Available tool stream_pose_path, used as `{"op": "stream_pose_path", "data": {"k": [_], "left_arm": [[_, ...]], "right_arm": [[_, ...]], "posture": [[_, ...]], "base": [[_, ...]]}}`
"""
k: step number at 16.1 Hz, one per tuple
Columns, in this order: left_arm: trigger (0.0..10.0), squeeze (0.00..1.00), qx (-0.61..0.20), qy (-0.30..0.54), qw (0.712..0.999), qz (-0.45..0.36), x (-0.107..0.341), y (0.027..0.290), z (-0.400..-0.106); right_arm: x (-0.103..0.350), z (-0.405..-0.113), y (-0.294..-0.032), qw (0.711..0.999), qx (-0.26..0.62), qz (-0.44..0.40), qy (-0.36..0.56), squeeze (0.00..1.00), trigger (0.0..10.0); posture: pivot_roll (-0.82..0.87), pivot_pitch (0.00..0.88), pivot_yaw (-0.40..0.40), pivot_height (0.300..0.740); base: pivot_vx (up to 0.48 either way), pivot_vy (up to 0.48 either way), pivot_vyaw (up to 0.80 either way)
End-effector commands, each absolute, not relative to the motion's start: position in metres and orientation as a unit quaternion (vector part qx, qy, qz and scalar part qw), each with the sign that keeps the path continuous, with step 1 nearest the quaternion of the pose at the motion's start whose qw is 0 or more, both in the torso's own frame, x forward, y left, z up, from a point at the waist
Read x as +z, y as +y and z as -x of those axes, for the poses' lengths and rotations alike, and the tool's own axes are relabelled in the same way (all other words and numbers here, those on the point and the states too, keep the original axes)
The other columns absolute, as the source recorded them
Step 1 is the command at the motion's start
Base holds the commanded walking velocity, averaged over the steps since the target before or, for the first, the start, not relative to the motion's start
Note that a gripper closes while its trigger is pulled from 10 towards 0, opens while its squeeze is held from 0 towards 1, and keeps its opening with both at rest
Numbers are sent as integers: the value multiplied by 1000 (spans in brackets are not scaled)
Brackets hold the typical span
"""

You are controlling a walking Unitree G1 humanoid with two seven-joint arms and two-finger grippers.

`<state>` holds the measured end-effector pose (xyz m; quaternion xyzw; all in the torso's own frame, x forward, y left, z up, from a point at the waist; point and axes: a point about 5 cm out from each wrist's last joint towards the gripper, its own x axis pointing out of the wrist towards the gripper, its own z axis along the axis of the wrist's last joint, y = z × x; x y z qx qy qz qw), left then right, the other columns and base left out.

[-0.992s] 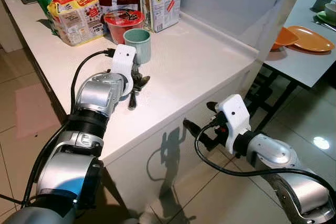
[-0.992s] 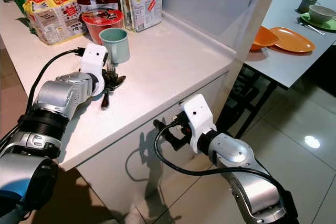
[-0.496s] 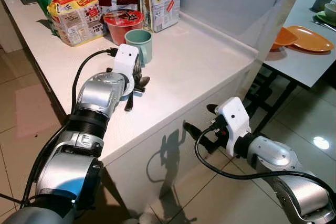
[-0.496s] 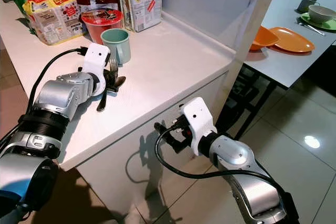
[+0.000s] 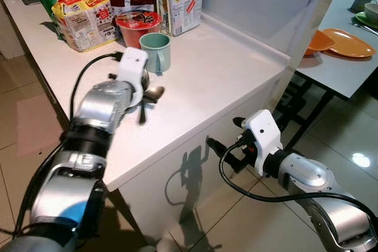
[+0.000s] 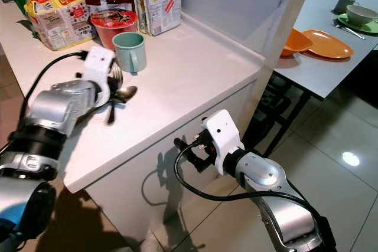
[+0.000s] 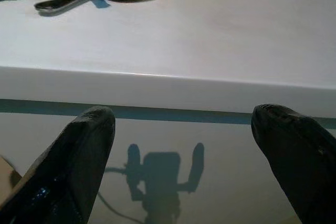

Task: Setting the table

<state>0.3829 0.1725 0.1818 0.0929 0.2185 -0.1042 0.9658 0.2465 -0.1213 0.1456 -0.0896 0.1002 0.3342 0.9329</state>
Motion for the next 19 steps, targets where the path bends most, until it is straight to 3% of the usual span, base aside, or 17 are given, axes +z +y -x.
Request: {"op": "stream_pose_path", "data": {"k": [1,5,9,10,11,19], "left_arm": [[0,0,-100,221,966,-84,183,178,-381],[0,0,-73,200,976,-40,198,200,-378],[0,0,-95,213,972,-39,196,188,-376],[10000,169,-98,217,970,-41,195,184,-376],[10000,1000,-103,217,970,-31,196,181,-376],[10000,1000,-107,239,964,-50,192,175,-374]], "right_arm": [[146,-247,-121,933,333,96,97,0,10000],[145,-248,-122,934,332,95,97,0,10000],[146,-249,-122,933,333,96,97,0,10000],[146,-249,-122,933,333,97,96,0,10000],[146,-249,-122,933,333,97,96,0,10000],[148,-249,-122,933,333,99,95,0,10000]], "posture": [[51,0,-13,740],[59,0,-15,740],[60,0,-16,740],[60,0,-16,740],[60,0,-16,740],[55,0,-12,740]], "base": [[0,0,0],[0,0,0],[0,0,0],[0,0,0],[0,0,0],[0,0,0]]}}
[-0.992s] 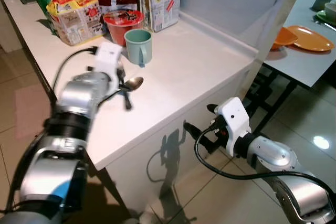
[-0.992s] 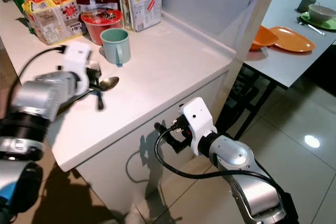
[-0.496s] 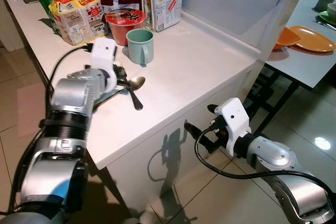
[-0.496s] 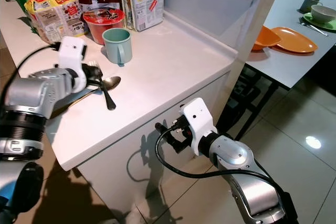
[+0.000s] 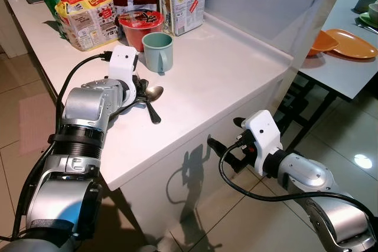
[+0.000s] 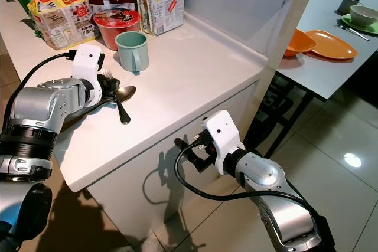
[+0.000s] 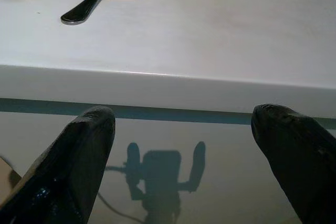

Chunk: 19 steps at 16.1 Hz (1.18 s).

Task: Setting the table

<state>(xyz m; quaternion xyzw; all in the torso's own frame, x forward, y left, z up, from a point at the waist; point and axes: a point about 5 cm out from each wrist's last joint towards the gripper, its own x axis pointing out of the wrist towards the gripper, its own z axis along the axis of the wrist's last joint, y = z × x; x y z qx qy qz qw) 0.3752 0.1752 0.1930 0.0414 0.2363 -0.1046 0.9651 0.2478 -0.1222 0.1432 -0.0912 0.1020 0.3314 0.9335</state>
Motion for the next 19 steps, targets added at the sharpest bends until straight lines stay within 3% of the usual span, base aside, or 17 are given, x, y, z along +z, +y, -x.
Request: {"op": "stream_pose_path", "data": {"k": [1,7,12,13,14,15,19], "left_arm": [[10000,1000,-106,240,964,-48,192,174,-374],[10000,1000,-118,248,960,-51,189,166,-377],[10000,1000,-101,270,953,-91,179,175,-374],[10000,886,-96,273,952,-101,177,178,-374],[10000,616,-94,274,952,-103,176,179,-374],[10000,0,-94,275,951,-101,176,179,-374],[10000,0,-103,264,959,-25,179,176,-375]], "right_arm": [[148,-249,-122,933,333,100,94,0,10000],[147,-249,-122,933,332,99,96,0,10000],[146,-248,-121,933,332,99,97,0,10000],[147,-248,-120,933,333,99,97,0,10000],[147,-247,-120,932,334,99,97,0,10000],[147,-247,-120,932,334,99,98,0,10000],[144,-246,-121,931,335,101,102,0,10000]], "posture": [[55,0,-12,740],[54,0,-5,740],[56,0,-4,740],[56,0,-4,740],[54,0,-3,740],[54,0,-3,740],[52,0,-3,740]], "base": [[0,0,0],[0,0,0],[0,0,0],[0,0,0],[0,0,0],[0,0,0],[0,0,0]]}}
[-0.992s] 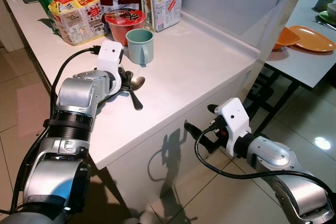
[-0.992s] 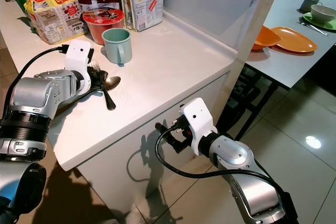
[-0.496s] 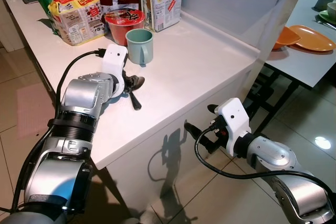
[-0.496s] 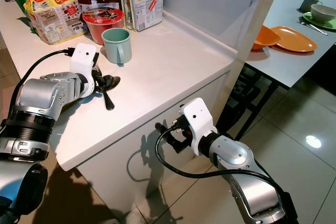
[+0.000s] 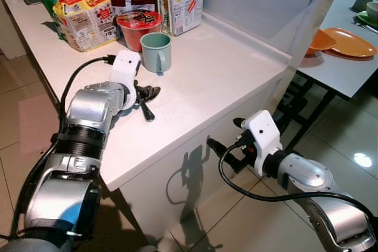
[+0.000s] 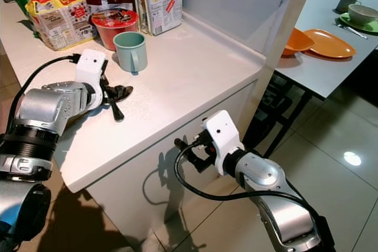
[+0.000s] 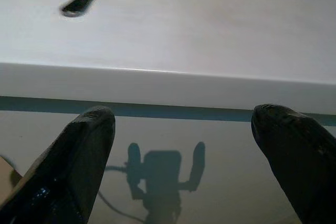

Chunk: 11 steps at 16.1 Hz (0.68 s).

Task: Setting the table

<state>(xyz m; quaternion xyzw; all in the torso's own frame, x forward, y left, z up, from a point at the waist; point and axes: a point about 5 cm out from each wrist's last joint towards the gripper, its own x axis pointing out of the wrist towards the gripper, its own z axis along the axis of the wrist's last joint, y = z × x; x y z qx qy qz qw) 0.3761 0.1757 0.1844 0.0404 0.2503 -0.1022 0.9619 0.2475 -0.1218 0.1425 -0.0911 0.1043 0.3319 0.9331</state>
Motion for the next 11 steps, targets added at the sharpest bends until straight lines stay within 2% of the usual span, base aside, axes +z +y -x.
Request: {"op": "stream_pose_path", "data": {"k": [1,6,7,9,10,11], "left_arm": [[10000,0,-109,247,963,-6,185,174,-376],[10000,0,-154,236,955,-89,183,169,-376],[10000,0,-141,244,953,-115,183,172,-378],[10000,0,-114,248,957,-101,188,176,-381],[10000,424,-103,242,962,-76,194,177,-382],[10000,1000,-102,235,965,-56,199,178,-382]], "right_arm": [[143,-246,-121,931,334,101,103,0,10000],[140,-245,-122,931,335,102,105,0,10000],[139,-245,-123,931,333,104,105,0,10000],[140,-244,-124,932,331,105,105,0,10000],[142,-244,-125,932,332,105,105,0,10000],[144,-244,-124,931,334,106,103,0,10000]], "posture": [[52,0,-3,740],[53,0,-6,740],[40,0,0,740],[40,0,-1,740],[44,0,-4,740],[44,0,-4,740]], "base": [[0,0,0],[0,0,0],[0,0,0],[0,0,0],[0,0,0],[0,0,0]]}}
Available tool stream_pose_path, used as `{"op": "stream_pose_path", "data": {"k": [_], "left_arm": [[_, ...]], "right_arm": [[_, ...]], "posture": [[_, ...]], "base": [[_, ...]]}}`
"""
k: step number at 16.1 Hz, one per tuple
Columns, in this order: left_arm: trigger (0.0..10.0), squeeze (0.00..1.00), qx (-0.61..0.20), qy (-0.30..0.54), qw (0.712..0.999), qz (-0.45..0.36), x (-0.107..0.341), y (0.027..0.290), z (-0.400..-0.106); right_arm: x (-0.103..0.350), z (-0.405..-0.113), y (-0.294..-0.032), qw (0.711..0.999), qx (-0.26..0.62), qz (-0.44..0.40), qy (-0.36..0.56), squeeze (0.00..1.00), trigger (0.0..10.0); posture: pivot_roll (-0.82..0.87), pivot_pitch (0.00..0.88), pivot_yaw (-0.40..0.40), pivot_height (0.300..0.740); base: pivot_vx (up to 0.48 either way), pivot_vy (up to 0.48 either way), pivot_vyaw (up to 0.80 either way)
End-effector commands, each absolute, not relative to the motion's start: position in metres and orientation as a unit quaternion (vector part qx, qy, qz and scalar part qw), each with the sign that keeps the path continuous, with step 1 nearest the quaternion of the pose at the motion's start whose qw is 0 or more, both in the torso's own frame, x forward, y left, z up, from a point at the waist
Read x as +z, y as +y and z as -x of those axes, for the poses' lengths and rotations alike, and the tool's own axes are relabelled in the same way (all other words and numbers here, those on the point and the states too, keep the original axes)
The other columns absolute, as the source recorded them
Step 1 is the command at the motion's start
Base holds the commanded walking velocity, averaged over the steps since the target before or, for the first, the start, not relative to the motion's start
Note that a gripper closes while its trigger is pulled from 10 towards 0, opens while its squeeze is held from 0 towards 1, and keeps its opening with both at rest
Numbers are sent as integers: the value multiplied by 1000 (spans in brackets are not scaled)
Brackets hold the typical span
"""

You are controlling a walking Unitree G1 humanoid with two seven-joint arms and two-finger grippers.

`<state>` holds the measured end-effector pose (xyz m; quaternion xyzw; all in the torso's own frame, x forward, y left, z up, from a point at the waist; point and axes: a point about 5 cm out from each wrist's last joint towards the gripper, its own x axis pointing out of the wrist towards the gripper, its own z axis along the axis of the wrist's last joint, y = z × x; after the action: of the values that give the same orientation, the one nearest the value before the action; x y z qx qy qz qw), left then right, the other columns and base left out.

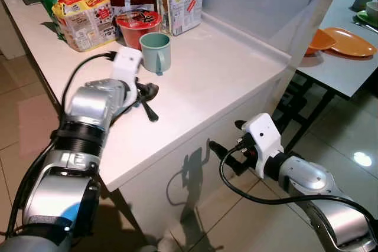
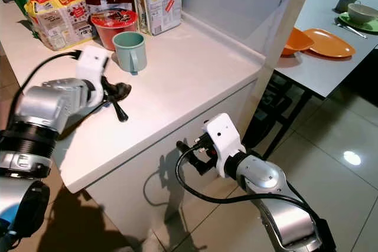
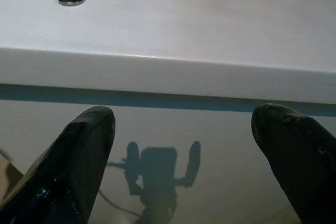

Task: Setting the table

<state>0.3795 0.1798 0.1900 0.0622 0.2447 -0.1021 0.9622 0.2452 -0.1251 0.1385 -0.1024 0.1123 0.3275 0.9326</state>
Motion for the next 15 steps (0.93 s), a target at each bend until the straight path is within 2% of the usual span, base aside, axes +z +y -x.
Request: {"op": "stream_pose_path", "data": {"k": [1,6,11,15], "left_arm": [[10000,1000,-97,225,968,-45,205,181,-382],[10000,1000,-86,214,972,-32,217,188,-376],[10000,1000,-53,242,968,-29,201,196,-366],[10000,1000,-64,255,965,3,192,184,-367]], "right_arm": [[147,-244,-124,931,335,107,101,0,10000],[149,-244,-122,929,339,110,99,0,10000],[149,-244,-121,928,342,111,101,0,10000],[144,-244,-121,927,342,111,105,0,10000]], "posture": [[50,0,-7,740],[56,0,-5,740],[65,0,-8,740],[62,0,-5,740]], "base": [[0,0,0],[0,0,0],[0,0,0],[0,0,0]]}}
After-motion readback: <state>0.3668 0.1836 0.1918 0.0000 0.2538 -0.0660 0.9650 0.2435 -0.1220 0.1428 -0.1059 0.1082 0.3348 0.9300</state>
